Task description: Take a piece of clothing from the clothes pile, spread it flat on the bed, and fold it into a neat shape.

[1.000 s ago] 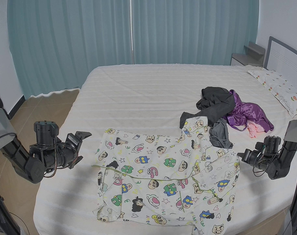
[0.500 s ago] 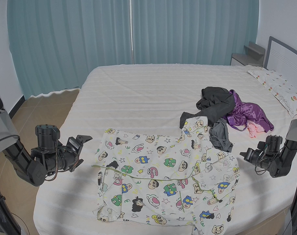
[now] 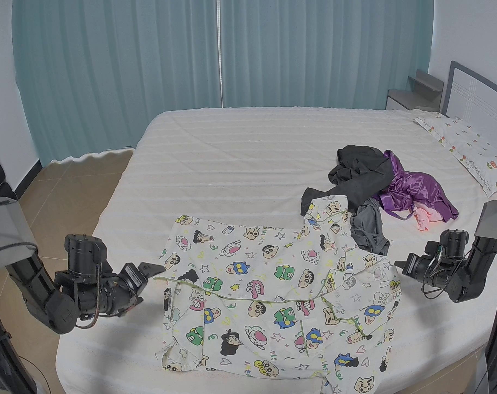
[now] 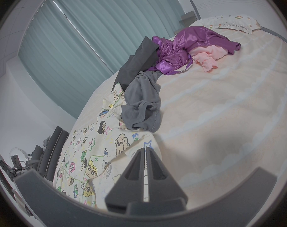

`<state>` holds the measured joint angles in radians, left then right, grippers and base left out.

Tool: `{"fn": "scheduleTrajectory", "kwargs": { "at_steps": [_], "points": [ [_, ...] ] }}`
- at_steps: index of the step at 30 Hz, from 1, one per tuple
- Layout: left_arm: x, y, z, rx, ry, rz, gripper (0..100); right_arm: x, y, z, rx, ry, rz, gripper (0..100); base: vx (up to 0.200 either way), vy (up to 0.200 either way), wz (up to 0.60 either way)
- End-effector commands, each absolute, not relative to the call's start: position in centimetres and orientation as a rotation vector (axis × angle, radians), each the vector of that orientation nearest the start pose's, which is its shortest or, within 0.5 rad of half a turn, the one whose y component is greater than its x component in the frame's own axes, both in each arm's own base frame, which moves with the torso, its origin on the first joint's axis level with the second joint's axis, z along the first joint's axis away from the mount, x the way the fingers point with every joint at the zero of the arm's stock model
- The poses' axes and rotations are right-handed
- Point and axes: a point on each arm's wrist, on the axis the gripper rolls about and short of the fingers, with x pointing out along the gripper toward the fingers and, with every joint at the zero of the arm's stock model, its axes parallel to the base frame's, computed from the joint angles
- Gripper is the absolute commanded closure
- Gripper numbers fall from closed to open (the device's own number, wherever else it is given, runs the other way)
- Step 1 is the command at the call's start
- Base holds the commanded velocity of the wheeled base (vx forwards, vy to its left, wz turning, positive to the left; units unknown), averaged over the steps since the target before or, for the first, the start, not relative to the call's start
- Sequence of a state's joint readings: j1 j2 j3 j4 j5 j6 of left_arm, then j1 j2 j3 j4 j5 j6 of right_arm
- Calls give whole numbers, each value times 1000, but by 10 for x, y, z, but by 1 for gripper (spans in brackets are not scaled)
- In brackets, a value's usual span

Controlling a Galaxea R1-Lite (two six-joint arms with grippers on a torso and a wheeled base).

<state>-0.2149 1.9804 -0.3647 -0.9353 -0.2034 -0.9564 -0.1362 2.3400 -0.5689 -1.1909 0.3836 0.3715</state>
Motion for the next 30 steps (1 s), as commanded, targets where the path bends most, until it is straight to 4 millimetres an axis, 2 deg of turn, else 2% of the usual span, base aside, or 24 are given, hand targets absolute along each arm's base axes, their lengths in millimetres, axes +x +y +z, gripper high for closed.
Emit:
{"fn": "scheduleTrajectory", "kwargs": {
  "at_steps": [1, 9, 13, 19, 25, 26, 30],
  "points": [
    [234, -91, 21, -813, 945, -121, 0, 327, -29, -28, 506, 616, 153, 100, 0, 0, 0],
    [246, -86, 2, -742, 920, -61, 0, 324, -20, -29, 501, 623, 176, 100, 0, 0, 0],
    [255, -89, 0, -768, 853, -93, 0, 324, -20, -29, 500, 623, 176, 100, 0, 0, 0],
    [256, -93, -4, -768, 845, -108, 0, 325, -21, -29, 499, 618, 175, 100, 0, 0, 0],
    [259, -87, -13, -691, 834, -82, 0, 326, -20, -28, 500, 617, 176, 100, 0, 0, 0],
    [259, -85, -22, -618, 845, -70, 0, 326, -20, -28, 500, 617, 175, 100, 0, 0, 0],
    [266, -85, -34, -536, 830, -22, 0, 325, -20, -28, 500, 619, 175, 100, 0, 0, 0]
  ]
}}
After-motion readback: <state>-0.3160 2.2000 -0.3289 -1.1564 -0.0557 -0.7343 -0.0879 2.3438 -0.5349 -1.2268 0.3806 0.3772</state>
